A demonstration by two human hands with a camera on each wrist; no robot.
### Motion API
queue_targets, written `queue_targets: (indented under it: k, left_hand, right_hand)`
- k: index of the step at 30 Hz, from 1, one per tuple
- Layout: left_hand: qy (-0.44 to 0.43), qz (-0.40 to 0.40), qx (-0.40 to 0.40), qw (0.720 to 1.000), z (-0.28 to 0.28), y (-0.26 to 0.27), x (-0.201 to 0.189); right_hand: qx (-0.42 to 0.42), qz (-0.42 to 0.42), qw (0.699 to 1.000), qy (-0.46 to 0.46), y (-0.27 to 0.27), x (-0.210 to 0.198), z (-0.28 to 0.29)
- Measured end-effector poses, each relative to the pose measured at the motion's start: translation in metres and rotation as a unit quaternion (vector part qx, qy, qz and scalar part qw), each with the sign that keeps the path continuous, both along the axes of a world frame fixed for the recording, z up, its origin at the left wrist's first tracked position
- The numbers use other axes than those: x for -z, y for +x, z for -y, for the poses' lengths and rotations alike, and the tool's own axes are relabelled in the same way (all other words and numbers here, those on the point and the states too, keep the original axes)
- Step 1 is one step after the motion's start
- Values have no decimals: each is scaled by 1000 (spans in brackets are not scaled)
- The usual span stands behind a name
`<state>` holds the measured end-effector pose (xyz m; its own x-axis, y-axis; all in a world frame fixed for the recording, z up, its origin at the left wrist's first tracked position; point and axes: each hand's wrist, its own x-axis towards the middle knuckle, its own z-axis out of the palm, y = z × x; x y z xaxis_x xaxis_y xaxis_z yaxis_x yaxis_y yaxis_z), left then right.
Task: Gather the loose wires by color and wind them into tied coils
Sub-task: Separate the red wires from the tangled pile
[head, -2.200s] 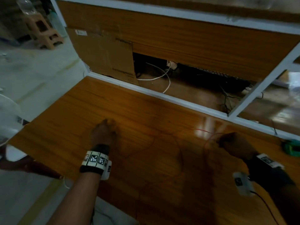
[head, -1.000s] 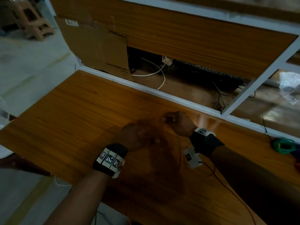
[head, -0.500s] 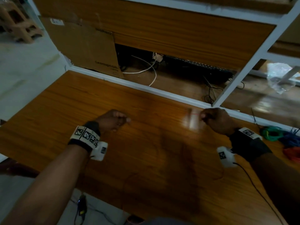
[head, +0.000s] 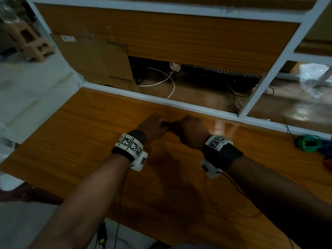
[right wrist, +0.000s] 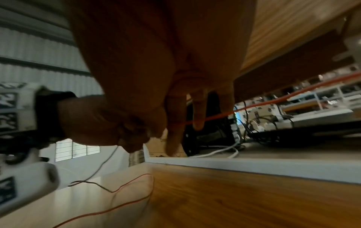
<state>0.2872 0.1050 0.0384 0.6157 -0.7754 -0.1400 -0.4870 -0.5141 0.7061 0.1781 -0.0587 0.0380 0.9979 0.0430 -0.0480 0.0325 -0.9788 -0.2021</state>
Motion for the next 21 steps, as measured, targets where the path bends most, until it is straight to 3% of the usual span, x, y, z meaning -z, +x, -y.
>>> queue_targets:
  k: [4,6,9,12,15,18,21]
  left_hand:
    - [-81,-45,-66,994,-40,13,-6]
    - [-74,-57,-113,989,-71,20,0]
    - [-45,-9,-123,991,-108,14,14]
    - [-96,-57,-131,985,-101,-5,16]
    - [-207,-189,-208,937,-62,-26,13]
    - [-276,-300,-265,874,-30,-35,4]
    - [-329,-377,-281,819,-7,-38,-4]
  right_hand:
    - [86,48,993,72,-16,-14,55]
    - [151,50,986,55,-28,-11,100]
    - [214,32,976,-8,-43,-6,147]
    - [203,32,979,6,-49,-2,145]
    - [220,151,962,-54,-53,-3,113]
    - [206,215,954,27,-67,0,59]
    - [188,79,968,147,-81,21,16]
